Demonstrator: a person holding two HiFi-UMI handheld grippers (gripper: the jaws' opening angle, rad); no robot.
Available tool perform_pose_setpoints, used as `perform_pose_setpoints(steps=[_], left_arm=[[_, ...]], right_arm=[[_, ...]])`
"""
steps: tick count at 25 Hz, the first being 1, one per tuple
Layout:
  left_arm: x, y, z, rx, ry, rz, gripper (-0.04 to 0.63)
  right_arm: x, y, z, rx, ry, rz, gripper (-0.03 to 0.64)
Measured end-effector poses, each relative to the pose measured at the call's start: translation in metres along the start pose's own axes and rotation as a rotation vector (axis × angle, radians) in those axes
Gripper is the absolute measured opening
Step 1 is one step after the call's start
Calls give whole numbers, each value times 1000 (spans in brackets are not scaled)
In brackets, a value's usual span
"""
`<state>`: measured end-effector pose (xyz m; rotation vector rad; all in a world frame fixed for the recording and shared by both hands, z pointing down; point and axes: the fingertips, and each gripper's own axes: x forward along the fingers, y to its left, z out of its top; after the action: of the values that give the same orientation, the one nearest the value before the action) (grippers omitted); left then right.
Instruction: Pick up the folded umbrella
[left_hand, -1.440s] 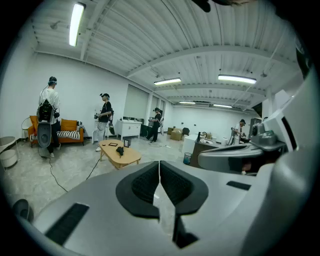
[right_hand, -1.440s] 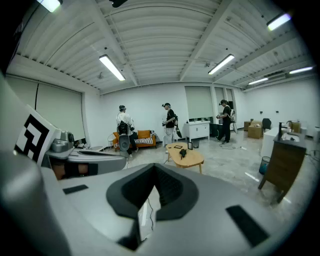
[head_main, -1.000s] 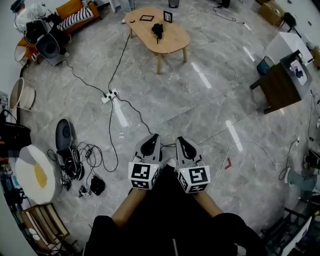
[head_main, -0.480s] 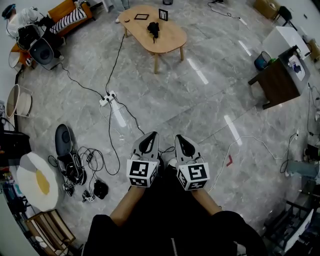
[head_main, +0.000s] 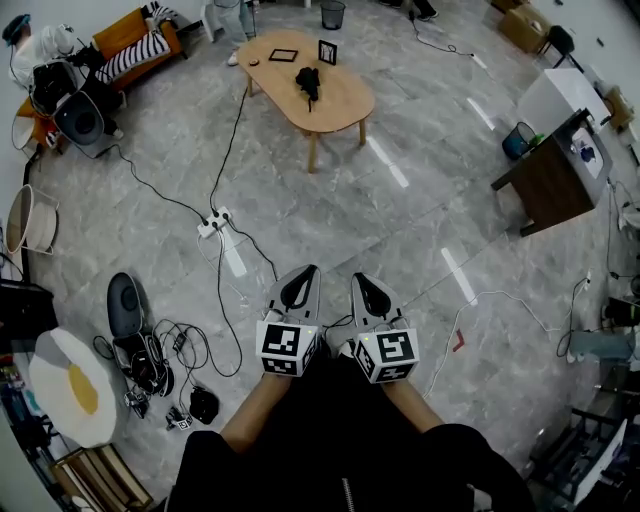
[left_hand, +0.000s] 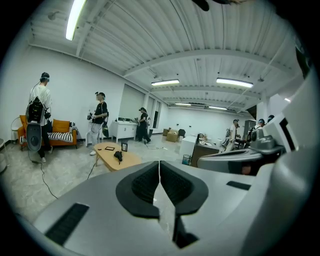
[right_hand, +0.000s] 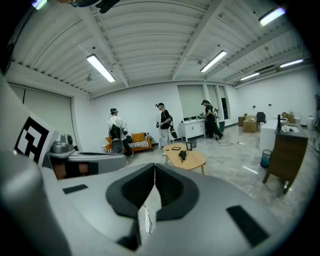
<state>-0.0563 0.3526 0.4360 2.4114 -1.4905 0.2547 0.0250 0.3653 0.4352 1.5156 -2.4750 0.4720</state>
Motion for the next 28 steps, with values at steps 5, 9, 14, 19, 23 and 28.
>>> perform_pose_setpoints(steps=[5, 9, 14, 19, 23, 28], left_arm=[[7, 17, 2, -11, 5, -27, 17], [8, 27, 0, -23, 13, -42, 17], [12, 31, 1, -21, 16, -71, 17], [19, 37, 1, -20, 18, -75, 17], [31, 42, 6, -14, 16, -63, 17], [52, 50, 17, 5, 11, -40, 18]], right_arm=[[20, 9, 2, 7, 11, -16, 12], [27, 18, 1, -4, 29, -34, 12], [36, 18, 0, 5, 41, -53, 12], [43, 18, -2, 1, 50, -55, 12], [57, 11, 3, 1, 49, -41, 12], [81, -3, 13, 14, 34, -20, 12]])
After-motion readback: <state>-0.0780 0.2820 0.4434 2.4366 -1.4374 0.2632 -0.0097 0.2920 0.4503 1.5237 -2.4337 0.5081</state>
